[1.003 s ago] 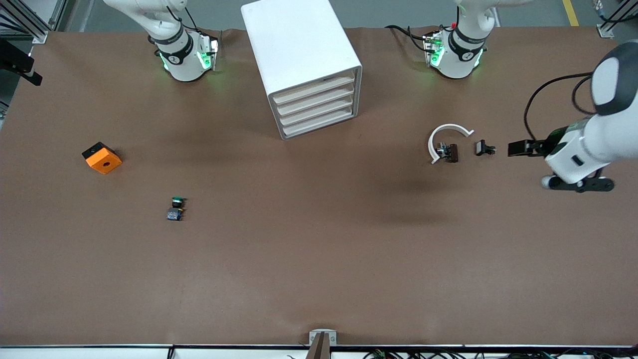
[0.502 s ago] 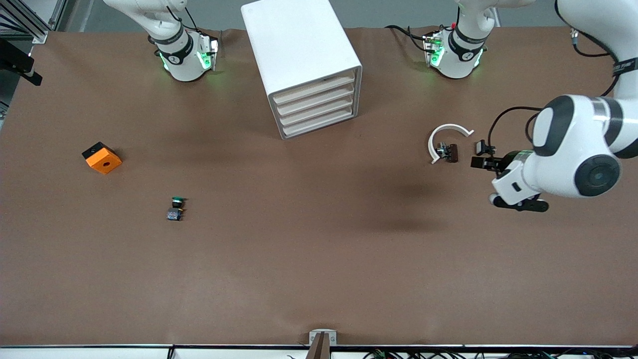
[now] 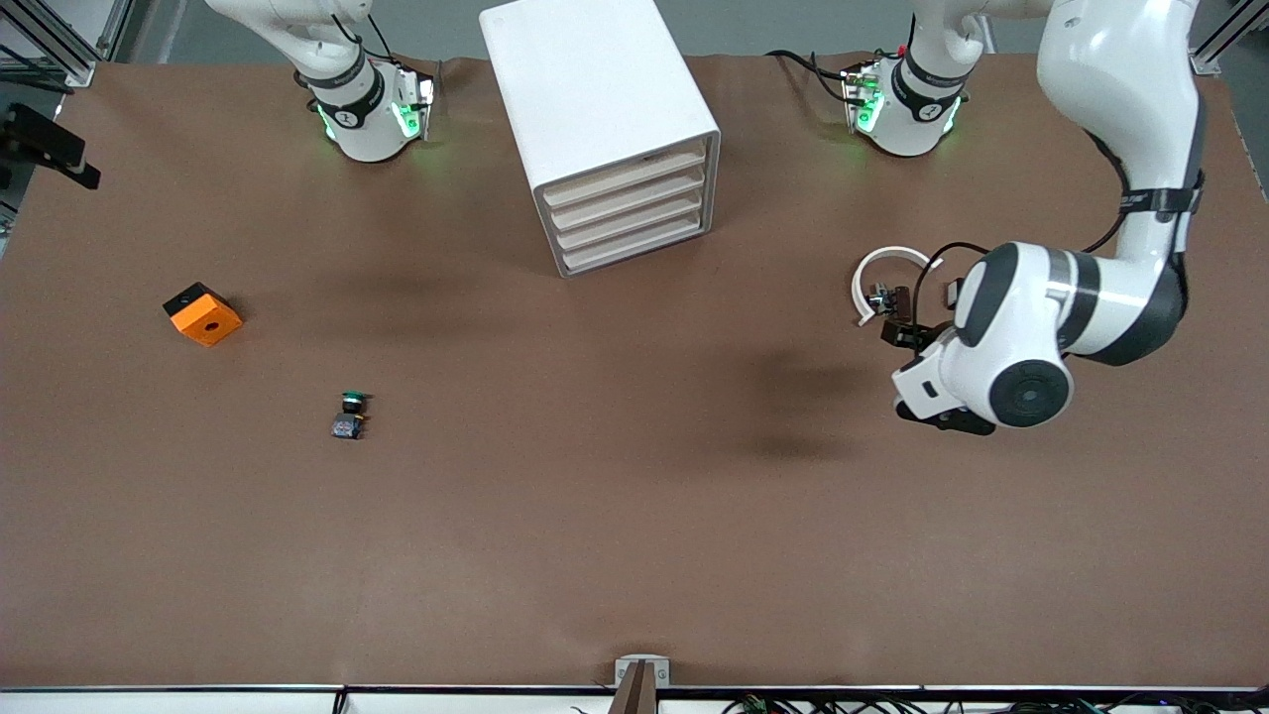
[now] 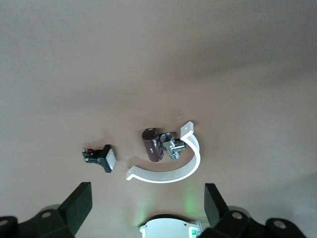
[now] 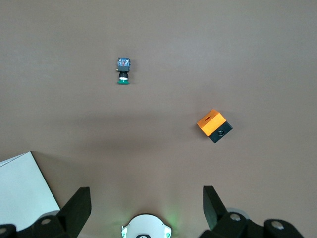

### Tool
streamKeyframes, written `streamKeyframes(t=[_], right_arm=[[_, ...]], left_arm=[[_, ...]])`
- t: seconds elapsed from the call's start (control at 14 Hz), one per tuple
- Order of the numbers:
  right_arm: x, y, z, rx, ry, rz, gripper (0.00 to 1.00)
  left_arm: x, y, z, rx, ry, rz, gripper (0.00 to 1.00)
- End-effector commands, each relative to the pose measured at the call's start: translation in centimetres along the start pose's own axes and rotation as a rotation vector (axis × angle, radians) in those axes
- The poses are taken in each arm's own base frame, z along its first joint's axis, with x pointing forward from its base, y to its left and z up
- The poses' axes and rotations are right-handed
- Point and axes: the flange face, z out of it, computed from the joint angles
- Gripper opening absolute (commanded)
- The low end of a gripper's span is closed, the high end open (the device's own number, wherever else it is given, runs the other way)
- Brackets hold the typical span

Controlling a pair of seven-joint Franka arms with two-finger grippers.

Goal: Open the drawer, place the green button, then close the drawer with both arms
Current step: 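Move the left gripper from rest toward the white drawer cabinet, then grasp the green button with the right gripper while the left gripper reaches the drawer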

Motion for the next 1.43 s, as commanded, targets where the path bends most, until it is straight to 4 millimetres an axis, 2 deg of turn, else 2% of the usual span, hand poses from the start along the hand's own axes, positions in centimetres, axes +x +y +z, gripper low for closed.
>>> streamKeyframes(t=[0.0, 0.14, 0.29, 0.43, 0.57, 0.72, 0.86, 1.0, 1.15, 1.22, 1.36], right_arm=[[4.2, 0.6, 3.9, 0.014, -0.092, 0.009, 1.00], [5.7, 0.9, 5.9, 0.017, -0.126, 0.011, 1.00], [7.4, 2.0, 8.5, 0.009, -0.167, -0.005, 1.00], [8.3, 2.7, 7.7, 0.001, -0.096, -0.017, 1.00], [8.9, 2.5, 8.7, 0.005, -0.104, -0.014, 1.00], [9.8, 2.0, 10.7, 0.010, -0.074, 0.040, 1.00], [11.0, 0.9, 14.5, 0.037, -0.044, 0.107, 1.00], [12.5, -0.5, 18.3, 0.063, 0.007, 0.101, 1.00], [14.2, -1.7, 21.7, 0.056, 0.045, 0.086, 1.00], [14.8, -1.7, 23.3, 0.057, 0.059, 0.090, 1.00], [15.0, -2.8, 26.8, 0.054, 0.095, 0.084, 1.00]], left_arm=[[0.4, 2.3, 0.0, 0.070, 0.008, -0.103, 1.00], [0.2, 3.9, 0.1, 0.083, 0.010, -0.176, 1.00], [0.1, 4.3, -0.1, 0.089, 0.015, -0.315, 1.00], [-0.7, 5.3, -0.1, 0.107, -0.008, -0.415, 1.00], [-1.0, 5.9, 0.0, 0.103, -0.029, -0.416, 1.00], [-1.1, 6.7, 0.0, 0.060, -0.045, -0.434, 1.00], [-1.1, 8.0, 0.4, 0.020, -0.070, -0.618, 1.00], [-0.9, 9.0, 1.0, -0.022, -0.118, -0.847, 1.00], [-0.2, 9.9, 2.4, -0.058, -0.196, -0.995, 1.00], [0.2, 10.5, 3.2, -0.074, -0.241, -1.075, 1.00], [0.9, 11.2, 4.5, -0.100, -0.334, -1.218, 1.00]])
